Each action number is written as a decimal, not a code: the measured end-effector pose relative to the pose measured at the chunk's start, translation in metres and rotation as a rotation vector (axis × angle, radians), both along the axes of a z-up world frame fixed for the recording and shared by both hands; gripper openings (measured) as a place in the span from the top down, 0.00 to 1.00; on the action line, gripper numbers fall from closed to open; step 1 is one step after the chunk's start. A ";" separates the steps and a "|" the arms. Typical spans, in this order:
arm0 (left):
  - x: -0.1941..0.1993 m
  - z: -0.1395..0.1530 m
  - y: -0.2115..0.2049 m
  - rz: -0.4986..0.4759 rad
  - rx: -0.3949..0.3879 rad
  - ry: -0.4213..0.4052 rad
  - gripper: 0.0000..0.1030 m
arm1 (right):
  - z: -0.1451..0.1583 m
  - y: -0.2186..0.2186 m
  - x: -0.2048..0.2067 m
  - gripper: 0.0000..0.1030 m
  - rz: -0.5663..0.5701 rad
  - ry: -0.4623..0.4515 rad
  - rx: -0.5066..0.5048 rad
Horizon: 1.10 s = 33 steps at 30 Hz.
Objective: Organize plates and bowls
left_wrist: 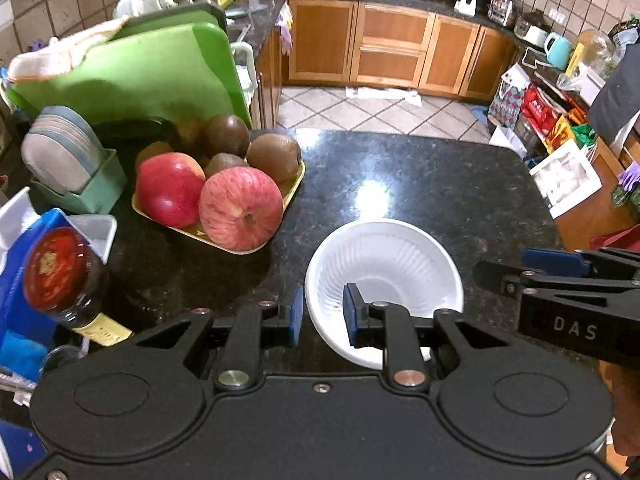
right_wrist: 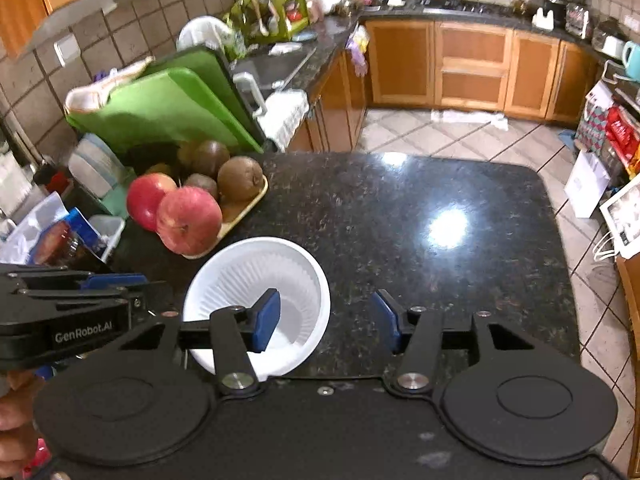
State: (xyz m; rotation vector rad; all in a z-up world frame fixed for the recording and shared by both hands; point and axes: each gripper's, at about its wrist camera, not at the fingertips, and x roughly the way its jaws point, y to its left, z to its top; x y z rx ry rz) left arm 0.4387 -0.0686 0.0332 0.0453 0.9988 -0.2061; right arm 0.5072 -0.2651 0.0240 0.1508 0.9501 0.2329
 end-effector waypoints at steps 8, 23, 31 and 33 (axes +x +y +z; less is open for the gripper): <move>0.019 -0.013 0.003 -0.011 -0.004 0.041 0.69 | -0.028 0.006 0.025 0.48 0.014 0.078 0.020; 0.039 -0.038 -0.015 -0.036 0.026 0.117 0.69 | -0.058 0.018 0.037 0.60 0.052 0.121 -0.008; 0.041 -0.051 -0.023 -0.051 0.046 0.136 0.69 | -0.073 0.024 0.038 0.74 0.059 0.145 -0.034; 0.042 -0.053 -0.024 -0.051 0.045 0.135 0.69 | -0.075 0.024 0.037 0.75 0.059 0.148 -0.035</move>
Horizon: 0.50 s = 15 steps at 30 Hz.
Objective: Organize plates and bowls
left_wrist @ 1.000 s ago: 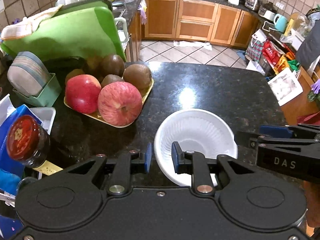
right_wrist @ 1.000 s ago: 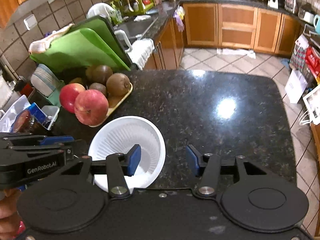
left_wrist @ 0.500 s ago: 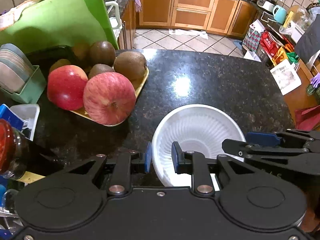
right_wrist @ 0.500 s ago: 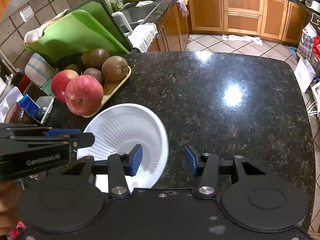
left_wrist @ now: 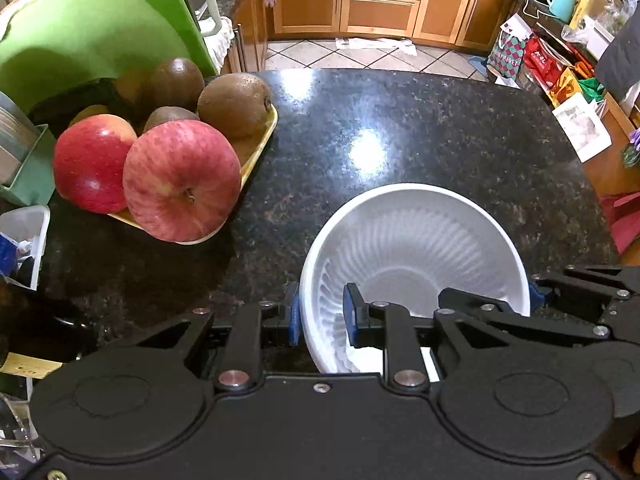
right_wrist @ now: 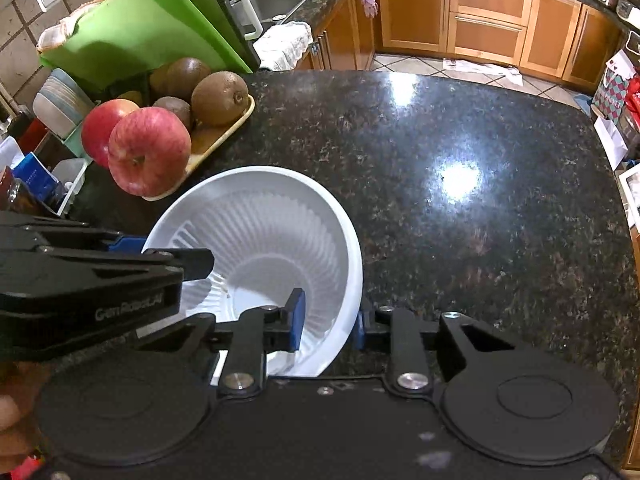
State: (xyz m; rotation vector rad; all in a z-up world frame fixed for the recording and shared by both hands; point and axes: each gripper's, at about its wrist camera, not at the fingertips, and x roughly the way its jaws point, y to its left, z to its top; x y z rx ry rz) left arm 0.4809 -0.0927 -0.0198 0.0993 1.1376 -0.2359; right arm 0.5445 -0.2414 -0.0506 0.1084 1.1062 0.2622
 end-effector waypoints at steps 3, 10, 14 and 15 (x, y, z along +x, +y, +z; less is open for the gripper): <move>0.001 -0.002 -0.001 0.005 -0.001 0.011 0.69 | 0.000 0.000 -0.001 0.77 -0.001 0.002 -0.004; 0.000 -0.005 -0.001 -0.005 0.002 0.019 0.77 | -0.001 0.004 -0.004 0.81 -0.015 0.005 -0.018; -0.003 -0.002 0.001 0.003 -0.007 0.033 0.78 | 0.003 0.002 -0.009 0.82 -0.018 0.014 -0.011; -0.005 0.001 0.001 0.004 -0.005 0.030 0.78 | 0.006 0.002 -0.011 0.82 -0.020 0.012 -0.009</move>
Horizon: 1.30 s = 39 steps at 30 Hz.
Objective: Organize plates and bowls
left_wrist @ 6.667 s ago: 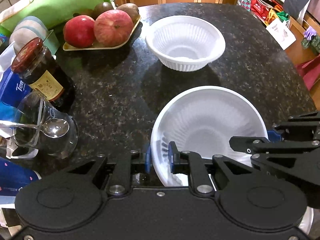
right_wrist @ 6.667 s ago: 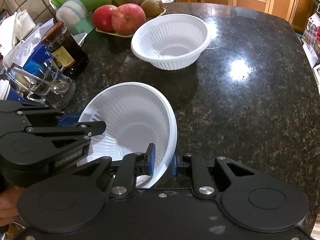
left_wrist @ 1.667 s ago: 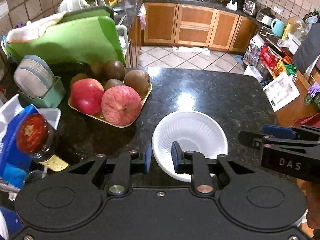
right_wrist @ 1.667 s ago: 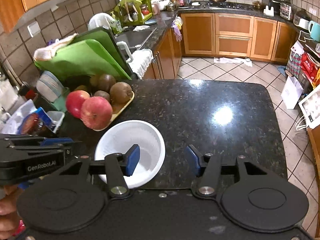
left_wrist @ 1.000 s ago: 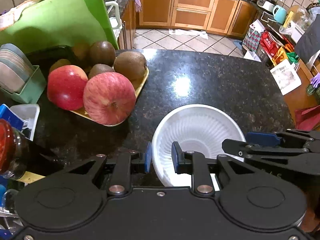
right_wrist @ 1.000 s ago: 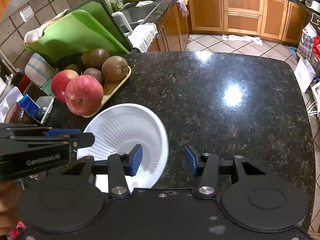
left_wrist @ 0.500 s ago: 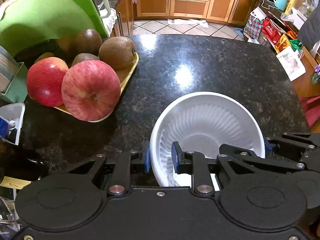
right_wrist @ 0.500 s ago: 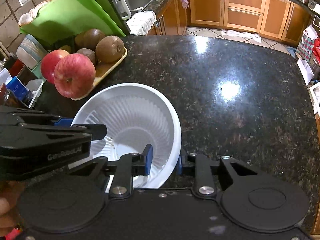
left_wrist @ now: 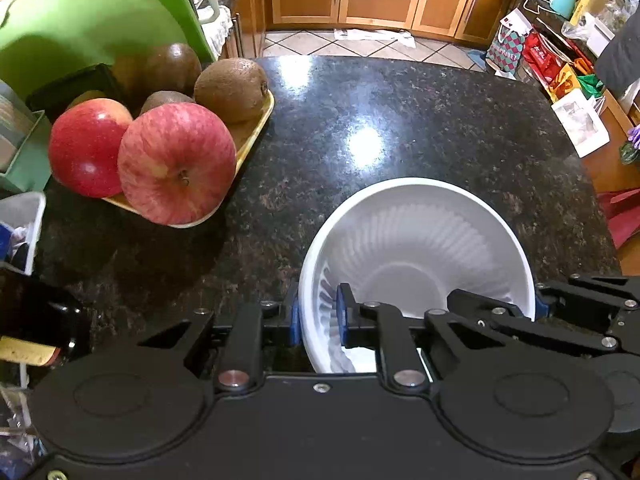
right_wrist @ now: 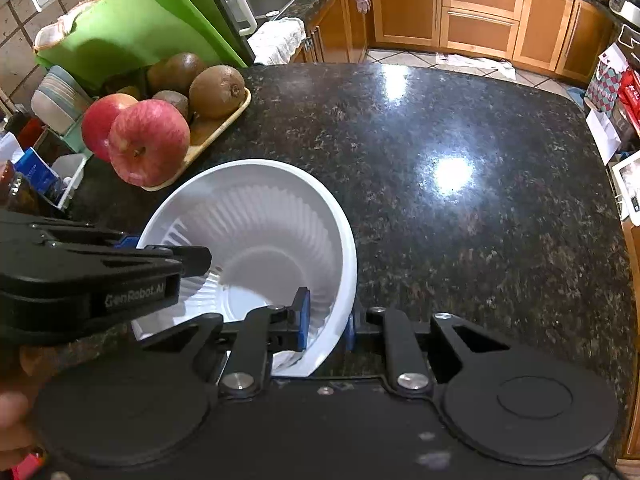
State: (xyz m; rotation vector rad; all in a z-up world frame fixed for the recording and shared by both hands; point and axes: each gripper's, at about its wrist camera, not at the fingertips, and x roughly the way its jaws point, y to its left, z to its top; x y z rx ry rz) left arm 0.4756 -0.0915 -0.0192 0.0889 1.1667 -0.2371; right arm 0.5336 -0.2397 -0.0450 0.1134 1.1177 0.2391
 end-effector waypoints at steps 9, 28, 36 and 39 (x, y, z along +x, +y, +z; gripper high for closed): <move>-0.030 0.039 0.010 0.012 -0.005 -0.038 0.78 | 0.046 0.006 -0.036 0.82 0.021 -0.048 -0.008; -0.146 0.111 0.028 -0.026 -0.041 -0.076 0.78 | 0.145 0.000 -0.191 0.81 0.080 -0.153 0.007; -0.193 0.109 0.029 -0.058 -0.052 -0.055 0.77 | 0.151 -0.006 -0.252 0.80 0.109 -0.179 -0.002; -0.209 0.105 0.027 -0.076 -0.050 -0.054 0.77 | 0.148 -0.011 -0.269 0.80 0.109 -0.177 0.002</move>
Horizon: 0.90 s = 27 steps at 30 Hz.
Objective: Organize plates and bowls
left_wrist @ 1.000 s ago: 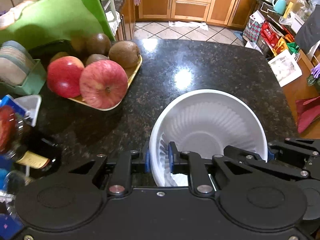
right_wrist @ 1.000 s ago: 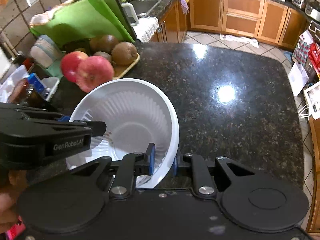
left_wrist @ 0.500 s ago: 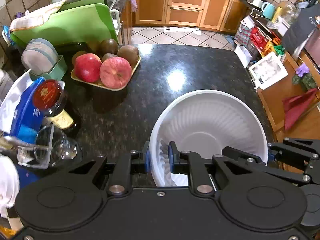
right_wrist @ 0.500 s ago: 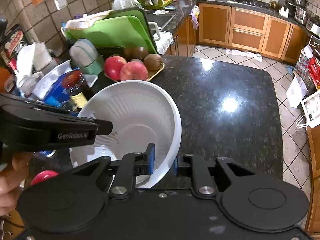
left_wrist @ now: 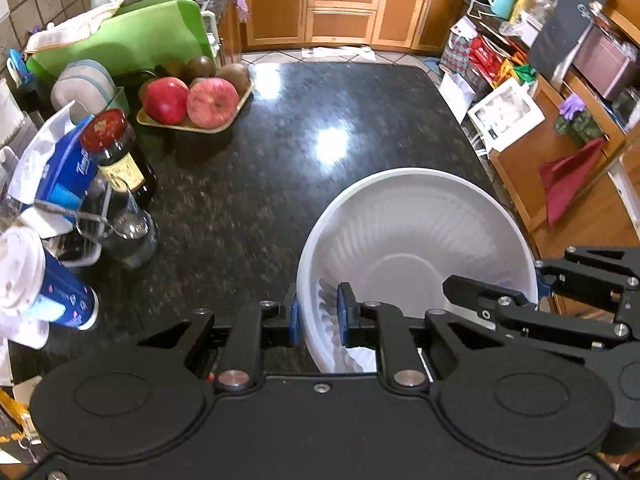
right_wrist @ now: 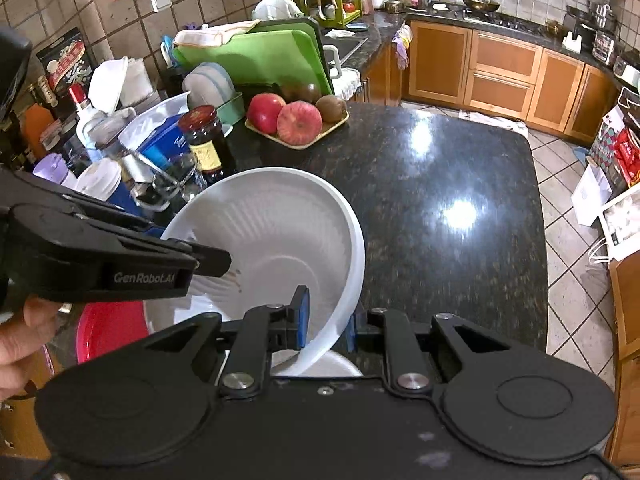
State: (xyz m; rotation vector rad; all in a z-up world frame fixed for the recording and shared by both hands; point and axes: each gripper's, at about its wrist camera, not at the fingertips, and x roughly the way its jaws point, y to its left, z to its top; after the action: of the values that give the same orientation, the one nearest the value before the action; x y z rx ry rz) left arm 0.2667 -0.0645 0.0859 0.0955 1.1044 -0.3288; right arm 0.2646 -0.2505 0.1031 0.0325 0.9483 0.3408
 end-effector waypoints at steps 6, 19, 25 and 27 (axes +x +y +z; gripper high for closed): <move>-0.027 -0.013 -0.005 -0.038 0.000 0.025 0.77 | -0.015 -0.007 -0.027 0.80 -0.003 0.027 0.008; -0.059 -0.040 -0.023 -0.054 0.042 0.003 0.77 | -0.053 -0.013 -0.053 0.80 -0.029 0.091 0.004; -0.060 -0.049 -0.025 -0.054 0.044 0.031 0.77 | -0.062 -0.017 -0.054 0.80 -0.036 0.121 0.007; -0.061 -0.051 -0.027 -0.054 0.048 0.033 0.77 | -0.065 -0.017 -0.054 0.80 -0.037 0.127 0.001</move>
State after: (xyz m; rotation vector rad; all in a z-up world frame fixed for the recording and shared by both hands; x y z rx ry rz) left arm 0.2052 -0.0916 0.0348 0.1633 1.1437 -0.3532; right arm 0.2109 -0.2675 0.0378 0.0736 1.0723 0.3076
